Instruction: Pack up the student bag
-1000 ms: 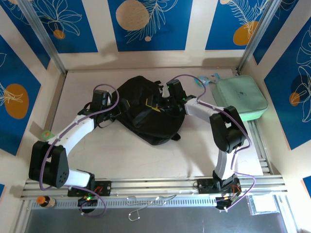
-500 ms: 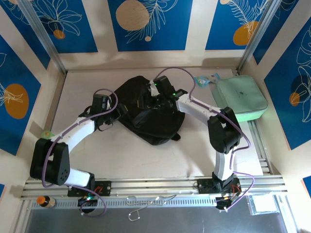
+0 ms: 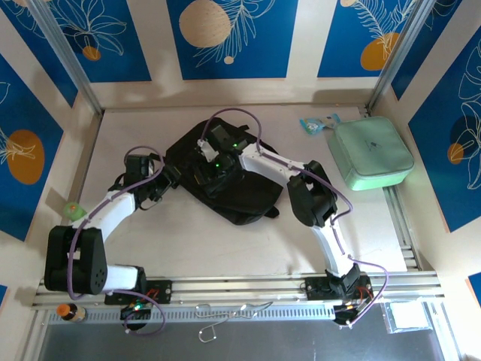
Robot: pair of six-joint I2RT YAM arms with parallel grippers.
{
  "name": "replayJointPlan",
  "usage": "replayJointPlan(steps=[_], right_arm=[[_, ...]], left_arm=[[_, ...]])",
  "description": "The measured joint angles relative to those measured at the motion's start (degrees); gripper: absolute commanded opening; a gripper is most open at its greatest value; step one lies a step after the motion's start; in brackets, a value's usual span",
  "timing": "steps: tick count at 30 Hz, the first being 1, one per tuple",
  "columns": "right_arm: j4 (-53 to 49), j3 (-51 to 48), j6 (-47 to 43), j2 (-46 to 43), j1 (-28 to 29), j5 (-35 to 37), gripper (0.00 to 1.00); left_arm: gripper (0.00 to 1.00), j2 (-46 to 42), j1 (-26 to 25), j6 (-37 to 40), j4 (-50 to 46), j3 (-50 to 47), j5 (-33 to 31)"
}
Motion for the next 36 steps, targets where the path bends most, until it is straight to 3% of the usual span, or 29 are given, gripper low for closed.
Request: replayJointPlan(steps=[10,13,19,23,36], right_arm=[[-5.73,6.6,-3.8,4.76,1.84,5.77,0.43],[-6.51,7.52,-4.7,5.68,2.4,7.37,0.35],[-6.97,7.63,-5.07,5.79,2.54,8.07,0.08],[-6.05,7.3,-3.65,5.6,2.19,7.72,0.0],[2.25,-5.6,1.68,-8.55,-0.39,3.5,0.0]], left_arm=[[0.71,0.17,0.07,0.0,0.87,0.0,1.55],[0.71,0.2,0.07,0.0,0.87,0.0,1.66],[0.69,0.2,0.07,0.0,0.87,0.0,1.81],[0.64,0.2,0.07,0.0,0.92,0.02,3.3],[0.51,1.29,-2.84,-1.77,6.73,0.24,14.75]])
